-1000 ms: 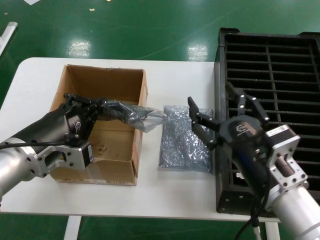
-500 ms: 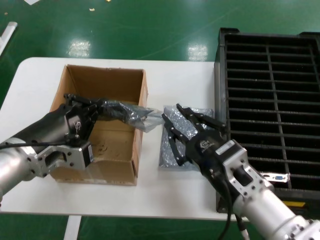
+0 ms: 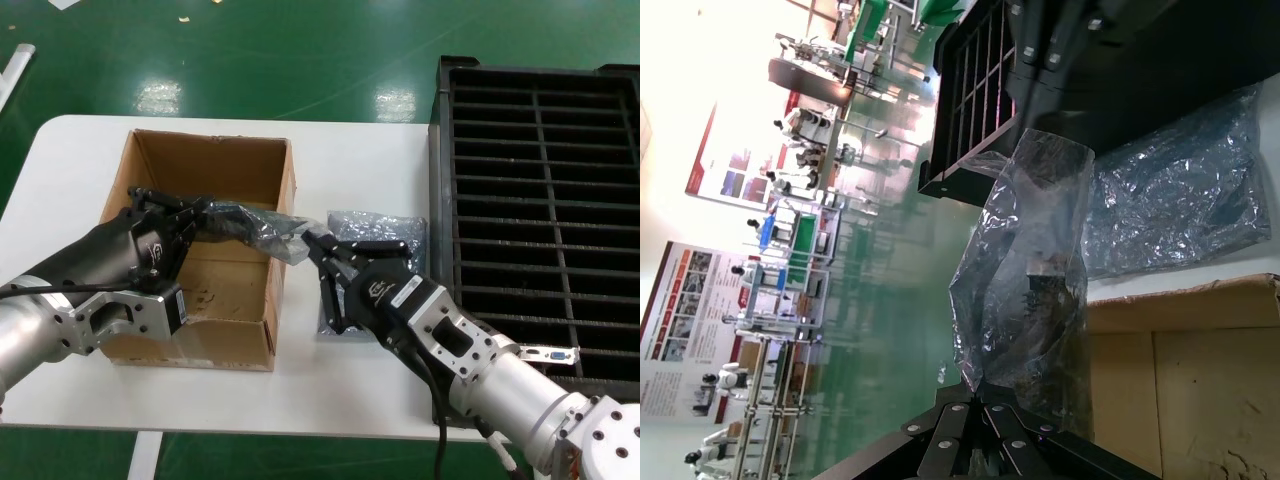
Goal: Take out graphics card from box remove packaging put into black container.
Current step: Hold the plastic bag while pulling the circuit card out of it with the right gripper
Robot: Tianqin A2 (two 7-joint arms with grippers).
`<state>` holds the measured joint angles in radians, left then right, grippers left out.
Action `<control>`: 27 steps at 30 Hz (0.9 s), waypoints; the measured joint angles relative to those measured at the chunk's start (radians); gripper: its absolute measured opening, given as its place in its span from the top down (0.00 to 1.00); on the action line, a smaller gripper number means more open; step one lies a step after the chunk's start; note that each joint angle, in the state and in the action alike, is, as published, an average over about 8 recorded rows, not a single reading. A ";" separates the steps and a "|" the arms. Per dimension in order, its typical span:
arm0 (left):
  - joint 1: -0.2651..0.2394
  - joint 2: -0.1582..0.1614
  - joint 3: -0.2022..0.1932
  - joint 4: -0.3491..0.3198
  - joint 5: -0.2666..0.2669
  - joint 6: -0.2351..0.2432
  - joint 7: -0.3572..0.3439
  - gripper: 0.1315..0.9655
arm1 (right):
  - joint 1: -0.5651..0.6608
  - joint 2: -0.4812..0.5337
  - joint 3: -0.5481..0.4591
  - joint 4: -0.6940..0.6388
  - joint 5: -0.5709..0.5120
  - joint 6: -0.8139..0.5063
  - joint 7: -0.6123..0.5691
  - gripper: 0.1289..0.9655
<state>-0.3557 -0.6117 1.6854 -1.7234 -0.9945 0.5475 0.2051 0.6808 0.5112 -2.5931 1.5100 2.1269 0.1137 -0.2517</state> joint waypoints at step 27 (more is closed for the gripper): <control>0.000 0.000 0.000 0.000 0.000 0.000 0.000 0.99 | 0.240 -0.074 0.028 -0.270 -0.305 -0.433 0.318 0.99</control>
<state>-0.3557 -0.6117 1.6854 -1.7234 -0.9945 0.5475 0.2051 0.9206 0.4372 -2.5651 1.2402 1.8216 -0.3190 0.0658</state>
